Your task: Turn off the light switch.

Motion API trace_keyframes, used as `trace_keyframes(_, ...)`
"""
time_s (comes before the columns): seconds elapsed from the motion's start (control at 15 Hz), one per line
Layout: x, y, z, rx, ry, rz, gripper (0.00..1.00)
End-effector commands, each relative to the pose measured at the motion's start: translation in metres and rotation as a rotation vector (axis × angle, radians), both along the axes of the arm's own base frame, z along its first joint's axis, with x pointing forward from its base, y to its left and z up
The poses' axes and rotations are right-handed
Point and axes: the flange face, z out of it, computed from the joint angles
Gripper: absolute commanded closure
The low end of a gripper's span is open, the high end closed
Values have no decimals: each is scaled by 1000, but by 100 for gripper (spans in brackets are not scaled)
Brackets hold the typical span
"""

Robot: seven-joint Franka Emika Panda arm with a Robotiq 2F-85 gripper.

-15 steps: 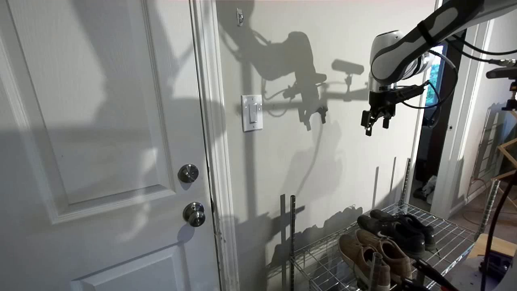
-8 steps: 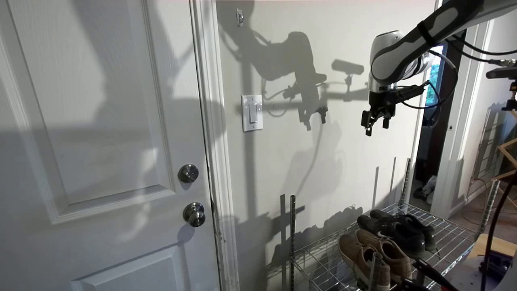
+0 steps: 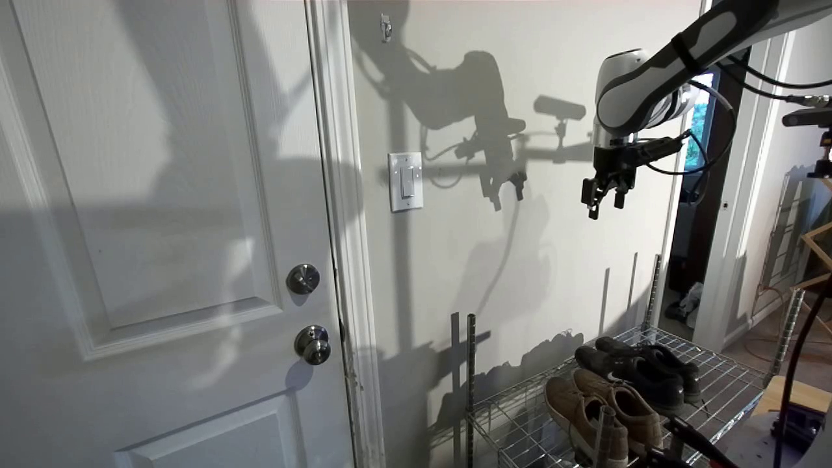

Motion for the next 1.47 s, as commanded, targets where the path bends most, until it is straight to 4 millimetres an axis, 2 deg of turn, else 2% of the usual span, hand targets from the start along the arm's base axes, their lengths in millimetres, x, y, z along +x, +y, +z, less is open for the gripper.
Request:
trace_keyframes(0.0, 0, 8, -5, 53, -6, 43, 40)
trace_keyframes(0.13, 2, 21, -13, 104, -11, 83, 53)
trace_keyframes(0.53, -6, 69, -54, 286, -2, 247, 91)
trace_keyframes(0.8, -4, 92, -72, 335, -44, 316, 98)
trace_keyframes(1.0, -1, 103, -78, 328, -148, 351, 93)
trace_keyframes(1.4, 0, 124, -87, 364, -238, 439, 93)
